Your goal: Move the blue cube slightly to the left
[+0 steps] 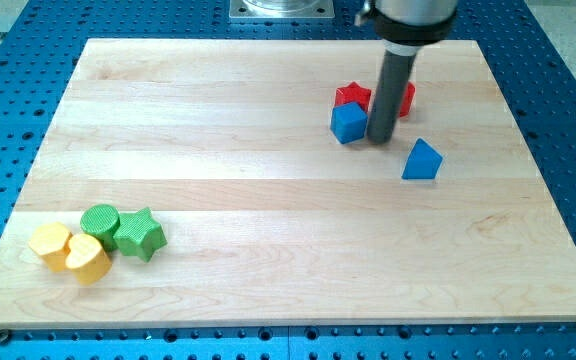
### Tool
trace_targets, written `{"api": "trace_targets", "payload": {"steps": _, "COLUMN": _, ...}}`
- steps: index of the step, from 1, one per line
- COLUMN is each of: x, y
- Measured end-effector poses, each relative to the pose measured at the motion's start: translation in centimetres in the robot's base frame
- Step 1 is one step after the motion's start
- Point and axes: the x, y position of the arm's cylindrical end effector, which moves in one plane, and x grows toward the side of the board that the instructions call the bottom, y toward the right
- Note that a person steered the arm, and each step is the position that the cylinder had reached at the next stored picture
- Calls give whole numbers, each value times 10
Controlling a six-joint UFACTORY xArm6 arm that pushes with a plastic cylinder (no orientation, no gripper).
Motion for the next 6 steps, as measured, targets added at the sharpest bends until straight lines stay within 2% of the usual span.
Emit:
{"api": "trace_targets", "payload": {"steps": 1, "x": 1, "y": -59}}
{"api": "trace_targets", "payload": {"steps": 3, "x": 44, "y": -100}}
{"api": "trace_targets", "payload": {"steps": 4, "x": 18, "y": -129}}
{"api": "trace_targets", "payload": {"steps": 6, "x": -15, "y": -83}}
